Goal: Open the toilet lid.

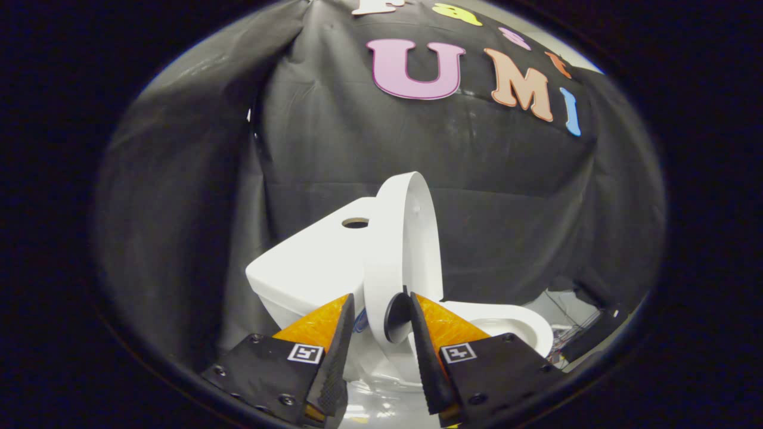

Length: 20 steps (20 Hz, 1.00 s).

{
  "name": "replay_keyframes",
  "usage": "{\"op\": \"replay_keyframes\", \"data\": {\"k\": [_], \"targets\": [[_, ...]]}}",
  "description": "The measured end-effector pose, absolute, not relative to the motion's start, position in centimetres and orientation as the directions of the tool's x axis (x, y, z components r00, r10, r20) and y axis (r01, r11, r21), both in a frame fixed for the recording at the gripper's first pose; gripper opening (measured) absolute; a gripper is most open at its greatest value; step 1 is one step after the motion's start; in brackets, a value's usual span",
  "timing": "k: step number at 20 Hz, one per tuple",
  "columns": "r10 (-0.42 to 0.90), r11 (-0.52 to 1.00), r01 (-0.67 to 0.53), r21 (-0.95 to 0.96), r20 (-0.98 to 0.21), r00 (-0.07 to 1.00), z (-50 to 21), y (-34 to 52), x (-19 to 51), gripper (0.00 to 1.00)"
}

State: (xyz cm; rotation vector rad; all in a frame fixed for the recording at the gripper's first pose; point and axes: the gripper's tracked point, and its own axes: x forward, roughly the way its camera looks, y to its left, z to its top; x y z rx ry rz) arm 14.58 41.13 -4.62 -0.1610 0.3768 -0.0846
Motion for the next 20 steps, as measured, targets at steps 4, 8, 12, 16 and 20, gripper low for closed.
{"op": "replay_keyframes", "data": {"k": [4,8,12,16,20], "targets": [[-0.081,0.988,0.028,-0.151,-0.362,0.929,-4.3,40.9,14.6,0.61],[-0.074,0.988,0.021,-0.151,-0.353,0.933,-3.8,40.7,14.4,0.73],[-0.117,0.981,0.058,-0.187,-0.319,0.941,-2.8,39.2,14.1,0.97],[-0.073,0.987,0.023,-0.158,-0.315,0.946,-2.4,39.6,12.8,0.97],[-0.027,0.991,-0.01,-0.135,-0.271,0.962,-0.4,39.2,10.8,0.96]]}}
